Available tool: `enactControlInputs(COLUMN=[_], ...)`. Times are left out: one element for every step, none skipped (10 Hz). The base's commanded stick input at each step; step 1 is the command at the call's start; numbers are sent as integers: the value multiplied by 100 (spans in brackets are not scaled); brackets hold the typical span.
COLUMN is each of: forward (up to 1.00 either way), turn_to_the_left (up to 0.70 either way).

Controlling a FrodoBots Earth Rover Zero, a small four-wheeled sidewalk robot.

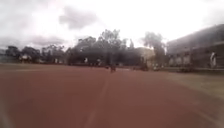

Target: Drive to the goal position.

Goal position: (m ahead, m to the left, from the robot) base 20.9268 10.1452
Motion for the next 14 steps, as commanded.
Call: enactControlInputs(forward=[85, 85, 85, 85, 85, 85, 85, 85, 85, 85, 85, 85, 85, 85], turn_to_the_left=[0, 0, 0, 0, 0, 0, 0, 0, -34, -34, 0, 0, 0, 0])
